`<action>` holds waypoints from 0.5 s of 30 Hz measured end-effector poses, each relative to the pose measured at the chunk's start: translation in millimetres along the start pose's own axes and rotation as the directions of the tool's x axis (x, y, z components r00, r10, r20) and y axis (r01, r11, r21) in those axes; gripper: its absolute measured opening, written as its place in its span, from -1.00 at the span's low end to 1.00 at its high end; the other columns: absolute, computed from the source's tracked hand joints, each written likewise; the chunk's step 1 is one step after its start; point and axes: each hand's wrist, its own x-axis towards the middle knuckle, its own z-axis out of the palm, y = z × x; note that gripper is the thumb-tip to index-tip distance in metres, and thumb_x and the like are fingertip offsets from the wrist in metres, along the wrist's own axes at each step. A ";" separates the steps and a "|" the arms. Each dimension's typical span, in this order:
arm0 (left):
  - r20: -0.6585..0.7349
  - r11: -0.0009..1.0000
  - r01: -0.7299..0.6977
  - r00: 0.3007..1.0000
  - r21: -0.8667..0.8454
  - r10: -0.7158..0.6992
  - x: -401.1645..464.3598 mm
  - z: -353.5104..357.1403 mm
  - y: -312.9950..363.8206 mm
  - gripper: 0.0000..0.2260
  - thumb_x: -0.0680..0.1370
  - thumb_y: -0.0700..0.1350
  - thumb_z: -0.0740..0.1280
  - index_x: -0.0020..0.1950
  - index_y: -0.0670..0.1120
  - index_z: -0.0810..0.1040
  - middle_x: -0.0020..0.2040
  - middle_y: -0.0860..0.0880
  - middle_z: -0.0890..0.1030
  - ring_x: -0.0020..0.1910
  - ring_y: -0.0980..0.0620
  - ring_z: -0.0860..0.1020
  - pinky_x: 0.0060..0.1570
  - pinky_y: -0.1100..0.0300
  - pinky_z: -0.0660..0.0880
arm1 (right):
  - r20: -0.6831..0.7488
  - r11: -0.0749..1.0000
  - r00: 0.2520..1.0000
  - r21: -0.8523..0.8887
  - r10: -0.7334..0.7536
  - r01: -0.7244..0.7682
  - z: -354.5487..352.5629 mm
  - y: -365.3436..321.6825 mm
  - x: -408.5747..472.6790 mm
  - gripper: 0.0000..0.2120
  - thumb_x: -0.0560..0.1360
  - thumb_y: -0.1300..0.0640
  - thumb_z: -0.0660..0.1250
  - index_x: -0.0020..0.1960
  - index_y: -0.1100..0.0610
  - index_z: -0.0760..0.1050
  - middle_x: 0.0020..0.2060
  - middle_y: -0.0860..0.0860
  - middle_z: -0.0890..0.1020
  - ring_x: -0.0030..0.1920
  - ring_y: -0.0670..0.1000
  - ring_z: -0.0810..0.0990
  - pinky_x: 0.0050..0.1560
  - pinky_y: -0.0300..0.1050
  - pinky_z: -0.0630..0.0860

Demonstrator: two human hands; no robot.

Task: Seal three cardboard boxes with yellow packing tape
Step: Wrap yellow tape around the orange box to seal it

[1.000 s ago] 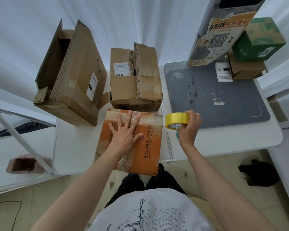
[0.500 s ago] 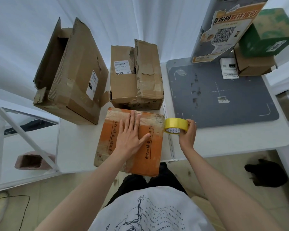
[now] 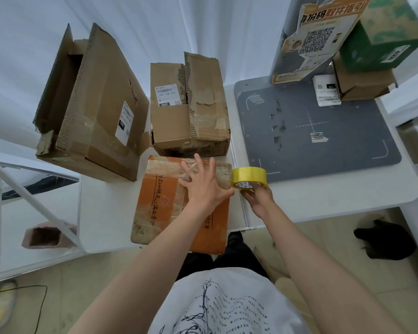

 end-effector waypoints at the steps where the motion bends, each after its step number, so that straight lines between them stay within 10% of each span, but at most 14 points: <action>1: 0.004 1.000 0.010 1.000 -0.013 -0.010 2.0 -2.2 0.6 0.05 0.35 0.44 0.42 0.64 0.04 -0.01 0.65 -0.19 -0.21 0.55 -0.49 -0.22 0.37 -0.56 0.13 | 0.022 0.999 0.999 0.020 0.041 -0.042 1.1 1.4 -0.7 -0.57 0.62 0.30 0.31 0.46 0.28 0.34 0.28 0.30 0.53 0.21 0.24 0.55 0.11 0.06 0.56; 7: -0.018 1.000 -0.007 1.000 -0.024 0.007 7.9 -9.3 -6.1 0.05 0.29 0.47 0.44 0.59 0.00 0.10 0.65 -0.24 -0.06 0.54 -0.53 -0.11 0.30 -0.56 0.27 | 0.146 0.983 0.973 -0.064 0.179 -0.172 18.5 12.3 -14.7 -0.74 0.64 0.04 0.31 0.29 0.11 0.46 0.29 0.21 0.55 0.27 0.18 0.56 0.32 0.11 0.51; 15: -0.080 0.995 -0.037 0.996 -0.091 0.029 3.0 -35.1 -30.6 -0.08 0.30 0.47 0.35 0.51 0.04 0.17 0.63 -0.22 0.08 0.56 -0.49 0.00 0.34 -0.41 0.33 | 0.292 0.948 0.938 -0.304 0.187 -0.095 32.5 19.2 -28.3 -0.41 0.53 -0.39 0.21 0.45 -0.12 0.36 0.35 0.12 0.52 0.38 0.11 0.45 0.52 0.14 0.24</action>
